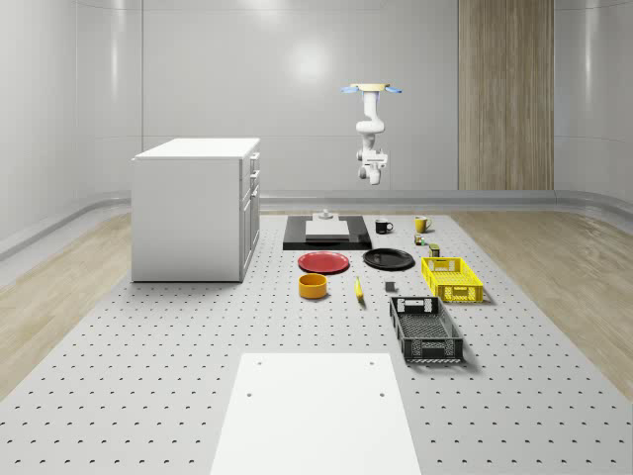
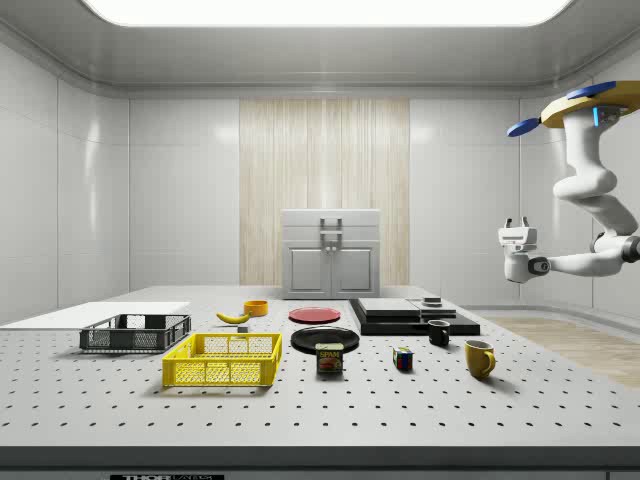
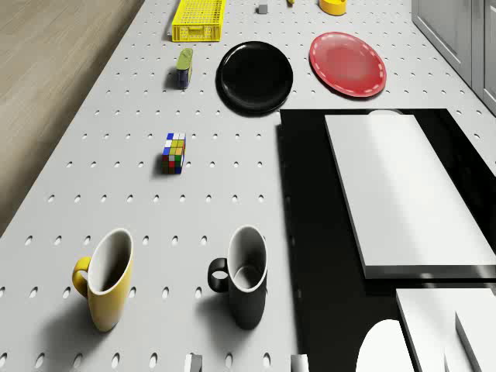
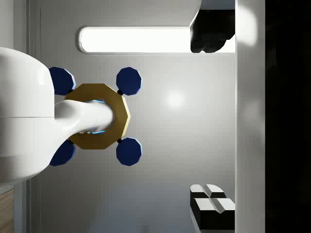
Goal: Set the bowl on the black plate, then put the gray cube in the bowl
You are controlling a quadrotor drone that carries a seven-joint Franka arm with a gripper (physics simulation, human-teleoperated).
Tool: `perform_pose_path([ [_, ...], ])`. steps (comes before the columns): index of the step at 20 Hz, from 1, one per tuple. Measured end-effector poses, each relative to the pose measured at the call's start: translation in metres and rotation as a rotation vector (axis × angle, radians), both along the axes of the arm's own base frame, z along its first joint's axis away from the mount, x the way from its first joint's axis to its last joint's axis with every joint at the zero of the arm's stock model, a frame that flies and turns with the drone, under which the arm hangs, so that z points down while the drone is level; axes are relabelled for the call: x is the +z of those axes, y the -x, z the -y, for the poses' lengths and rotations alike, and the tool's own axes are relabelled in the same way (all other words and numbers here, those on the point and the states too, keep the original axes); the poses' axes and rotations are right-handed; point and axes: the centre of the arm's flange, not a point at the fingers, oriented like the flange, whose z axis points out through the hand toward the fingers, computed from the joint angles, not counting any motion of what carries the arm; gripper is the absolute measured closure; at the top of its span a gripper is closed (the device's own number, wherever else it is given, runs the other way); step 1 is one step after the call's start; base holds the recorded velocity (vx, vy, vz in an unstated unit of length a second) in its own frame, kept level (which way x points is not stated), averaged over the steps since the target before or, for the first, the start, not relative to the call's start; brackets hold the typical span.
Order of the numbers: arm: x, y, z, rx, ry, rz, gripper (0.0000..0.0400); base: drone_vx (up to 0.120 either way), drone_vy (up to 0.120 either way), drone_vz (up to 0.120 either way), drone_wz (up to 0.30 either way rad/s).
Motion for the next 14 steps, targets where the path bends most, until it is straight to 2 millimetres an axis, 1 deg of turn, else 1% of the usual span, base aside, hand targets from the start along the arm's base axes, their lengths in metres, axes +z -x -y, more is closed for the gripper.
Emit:
perform_pose_path([
  [3, 0.023, 0.003, 0.000, 0.000, 0.000, 0.002, 0.0000, 0.000, 0.000, 0.000, 0.000],
  [8, 0.056, 0.003, 0.000, 0.000, 0.000, 0.006, 0.0000, 0.000, 0.000, 0.000, 0.000],
  [11, 0.071, 0.002, 0.000, 0.000, 0.000, 0.009, 0.0000, 0.000, 0.000, 0.000, 0.000],
  [14, 0.081, 0.001, 0.000, 0.000, 0.000, 0.011, 0.0000, 0.000, 0.000, 0.000, 0.000],
])
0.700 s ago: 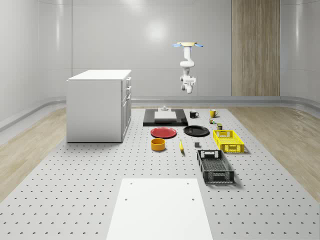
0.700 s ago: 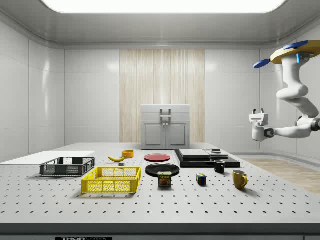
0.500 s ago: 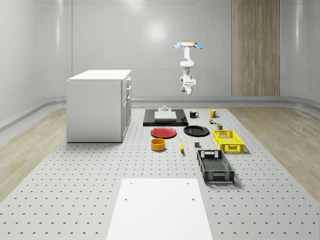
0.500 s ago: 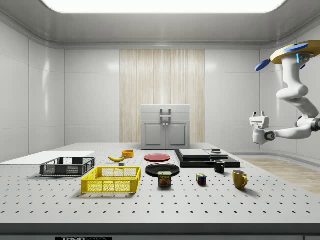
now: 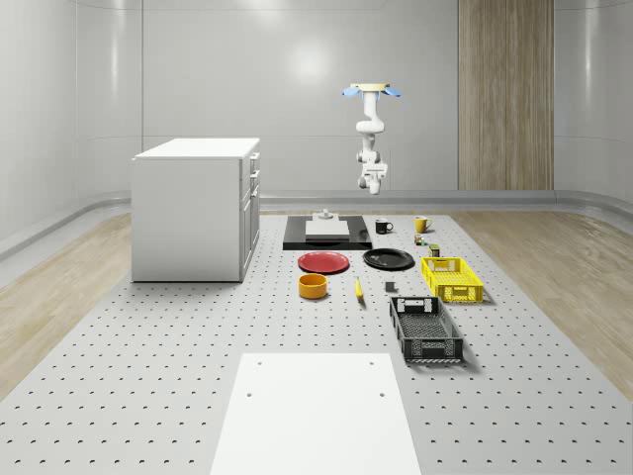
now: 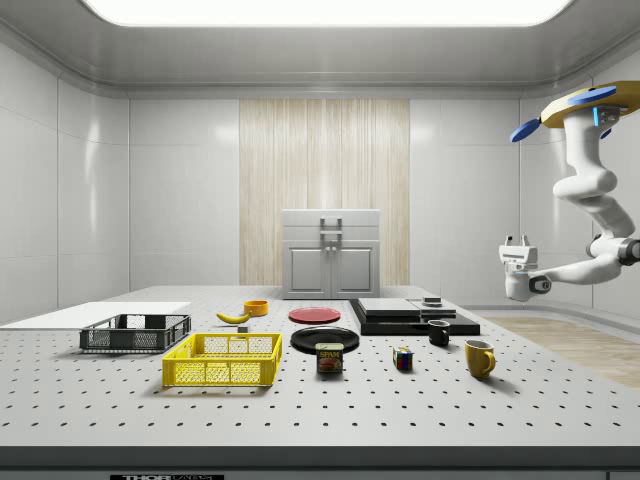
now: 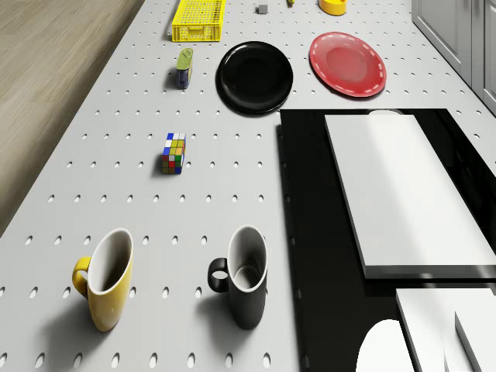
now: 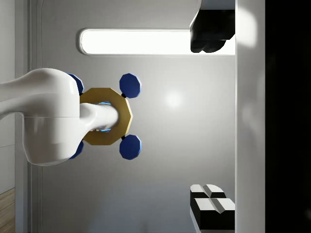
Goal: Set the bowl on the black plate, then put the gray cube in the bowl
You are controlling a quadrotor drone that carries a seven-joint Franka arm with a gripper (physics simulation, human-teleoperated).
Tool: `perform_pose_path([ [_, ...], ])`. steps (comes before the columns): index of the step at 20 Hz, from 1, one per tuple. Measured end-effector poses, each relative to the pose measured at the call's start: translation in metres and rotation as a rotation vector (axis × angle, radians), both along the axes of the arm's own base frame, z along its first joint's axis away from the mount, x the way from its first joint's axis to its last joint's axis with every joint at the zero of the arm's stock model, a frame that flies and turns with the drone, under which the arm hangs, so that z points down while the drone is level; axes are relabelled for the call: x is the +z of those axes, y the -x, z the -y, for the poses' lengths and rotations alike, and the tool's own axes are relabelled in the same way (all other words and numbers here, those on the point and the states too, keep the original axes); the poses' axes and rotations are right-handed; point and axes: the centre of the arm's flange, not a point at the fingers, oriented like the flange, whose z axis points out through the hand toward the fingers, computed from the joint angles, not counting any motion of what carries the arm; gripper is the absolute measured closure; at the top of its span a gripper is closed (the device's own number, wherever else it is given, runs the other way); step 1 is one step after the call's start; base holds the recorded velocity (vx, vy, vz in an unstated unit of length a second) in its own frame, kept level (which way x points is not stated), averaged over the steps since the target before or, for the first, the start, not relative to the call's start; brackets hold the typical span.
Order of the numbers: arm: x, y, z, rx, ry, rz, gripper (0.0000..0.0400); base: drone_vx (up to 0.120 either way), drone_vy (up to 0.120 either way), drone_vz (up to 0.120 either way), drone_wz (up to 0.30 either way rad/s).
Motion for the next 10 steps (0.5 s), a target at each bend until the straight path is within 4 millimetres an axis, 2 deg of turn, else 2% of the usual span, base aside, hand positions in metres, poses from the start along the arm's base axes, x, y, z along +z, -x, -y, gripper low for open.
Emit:
perform_pose_path([
  [7, 0.0100, -0.0005, 0.0000, 0.000, 0.000, 0.005, 0.0000, 0.000, 0.000, 0.000, 0.000],
  [8, 0.0105, -0.0005, 0.0000, 0.000, 0.000, 0.006, 0.0000, 0.000, 0.040, 0.000, 0.000],
  [10, 0.0113, -0.0004, 0.0000, 0.000, 0.000, 0.008, 0.0000, 0.040, 0.120, 0.000, 0.000],
])
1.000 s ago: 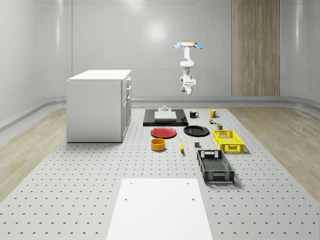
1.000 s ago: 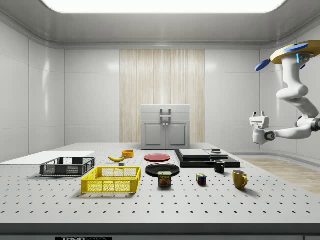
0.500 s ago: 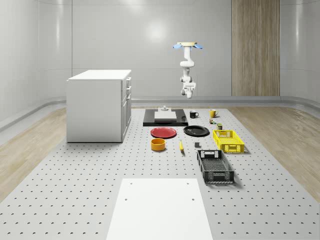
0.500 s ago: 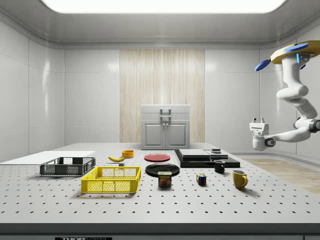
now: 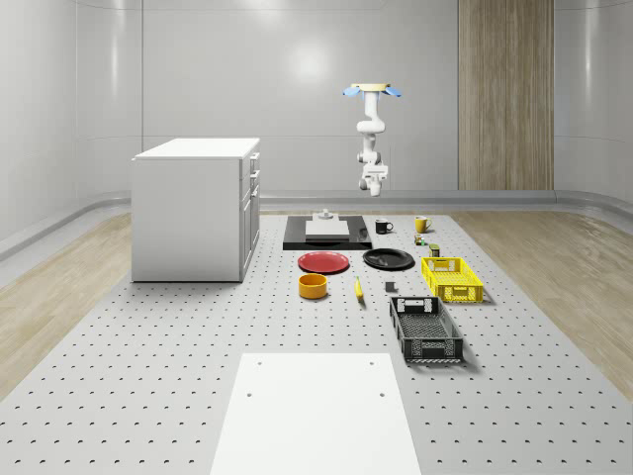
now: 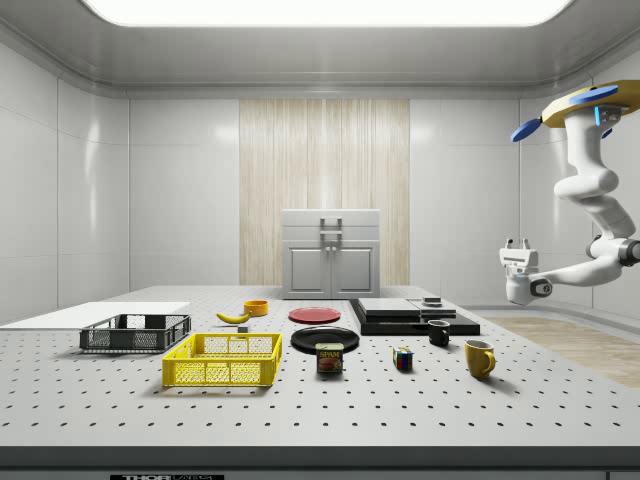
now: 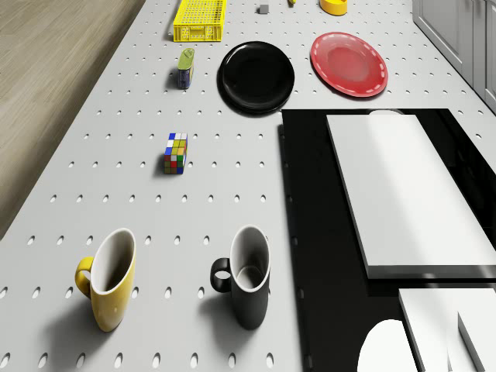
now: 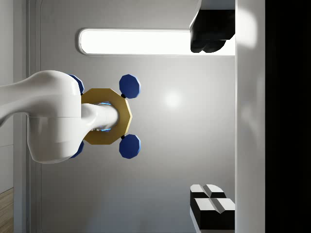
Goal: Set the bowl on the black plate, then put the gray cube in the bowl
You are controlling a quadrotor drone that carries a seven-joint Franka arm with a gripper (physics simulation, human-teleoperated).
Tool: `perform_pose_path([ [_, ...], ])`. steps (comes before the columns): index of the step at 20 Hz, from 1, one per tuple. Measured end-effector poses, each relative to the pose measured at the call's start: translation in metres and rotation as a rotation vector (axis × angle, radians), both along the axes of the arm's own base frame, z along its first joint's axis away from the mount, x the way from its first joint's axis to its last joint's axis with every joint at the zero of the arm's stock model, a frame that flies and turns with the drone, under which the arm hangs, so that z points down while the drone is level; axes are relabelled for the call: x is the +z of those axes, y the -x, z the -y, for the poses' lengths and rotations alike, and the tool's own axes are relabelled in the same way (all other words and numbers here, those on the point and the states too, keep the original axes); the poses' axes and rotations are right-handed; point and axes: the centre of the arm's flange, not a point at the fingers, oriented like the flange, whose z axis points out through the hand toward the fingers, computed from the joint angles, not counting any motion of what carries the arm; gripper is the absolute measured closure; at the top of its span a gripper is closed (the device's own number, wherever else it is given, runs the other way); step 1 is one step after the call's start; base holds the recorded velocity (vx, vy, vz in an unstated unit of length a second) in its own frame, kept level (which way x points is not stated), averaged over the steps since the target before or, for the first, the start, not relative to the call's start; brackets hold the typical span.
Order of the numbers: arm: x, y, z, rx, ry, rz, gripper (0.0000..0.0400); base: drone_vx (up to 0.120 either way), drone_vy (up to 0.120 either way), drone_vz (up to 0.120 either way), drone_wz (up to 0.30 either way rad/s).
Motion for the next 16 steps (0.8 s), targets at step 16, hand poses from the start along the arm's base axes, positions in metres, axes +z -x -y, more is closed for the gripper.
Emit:
perform_pose_path([
  [16, 0.0012, 0.0011, -0.0003, 0.000, 0.003, 0.012, 0.0000, 0.120, 0.040, 0.000, 0.000],
])
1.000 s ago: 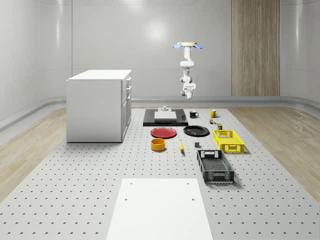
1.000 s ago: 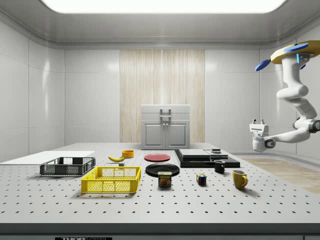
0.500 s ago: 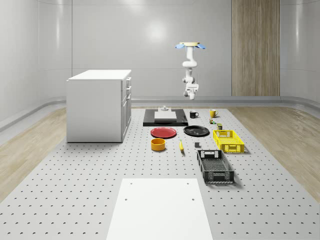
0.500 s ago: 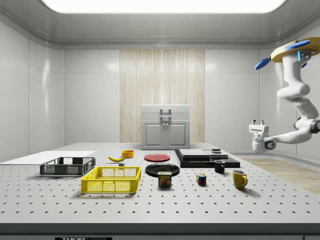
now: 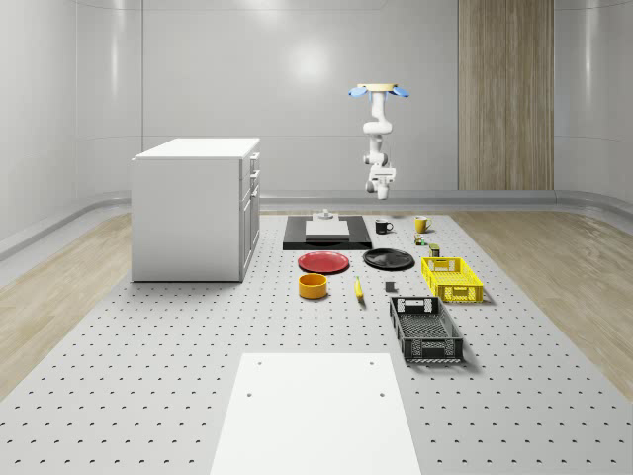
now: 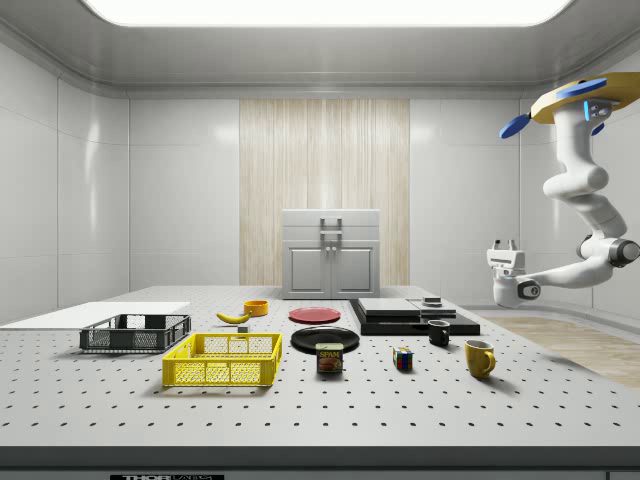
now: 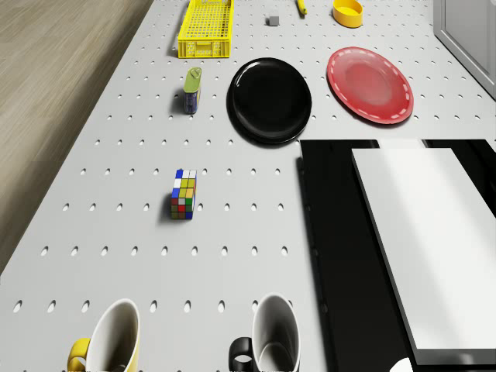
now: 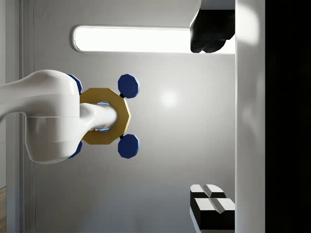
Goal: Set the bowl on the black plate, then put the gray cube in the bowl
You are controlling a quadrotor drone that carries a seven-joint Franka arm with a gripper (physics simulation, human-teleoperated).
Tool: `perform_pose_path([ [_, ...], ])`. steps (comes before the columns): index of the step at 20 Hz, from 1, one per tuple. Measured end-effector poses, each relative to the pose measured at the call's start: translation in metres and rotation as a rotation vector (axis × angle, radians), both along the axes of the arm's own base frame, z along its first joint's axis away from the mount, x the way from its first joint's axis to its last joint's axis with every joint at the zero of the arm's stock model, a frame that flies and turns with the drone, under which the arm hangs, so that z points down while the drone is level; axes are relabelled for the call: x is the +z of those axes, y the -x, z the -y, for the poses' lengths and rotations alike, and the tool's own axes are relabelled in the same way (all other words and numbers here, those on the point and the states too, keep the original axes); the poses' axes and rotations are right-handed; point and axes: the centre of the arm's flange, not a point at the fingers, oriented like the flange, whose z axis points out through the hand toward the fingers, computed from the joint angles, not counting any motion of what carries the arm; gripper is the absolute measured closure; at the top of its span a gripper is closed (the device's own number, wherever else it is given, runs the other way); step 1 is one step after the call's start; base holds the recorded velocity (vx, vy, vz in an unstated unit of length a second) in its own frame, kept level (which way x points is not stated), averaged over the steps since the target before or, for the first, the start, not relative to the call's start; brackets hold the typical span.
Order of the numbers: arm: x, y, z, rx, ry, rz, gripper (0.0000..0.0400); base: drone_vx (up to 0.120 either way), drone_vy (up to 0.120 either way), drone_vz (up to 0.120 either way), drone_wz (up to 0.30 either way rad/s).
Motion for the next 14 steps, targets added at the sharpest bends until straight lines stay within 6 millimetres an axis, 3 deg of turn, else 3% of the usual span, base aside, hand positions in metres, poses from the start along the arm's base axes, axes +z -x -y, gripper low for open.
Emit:
perform_pose_path([
  [14, -0.0001, 0.0011, -0.0030, -0.001, 0.030, 0.011, 0.0000, 0.120, -0.120, 0.000, 0.000],
])
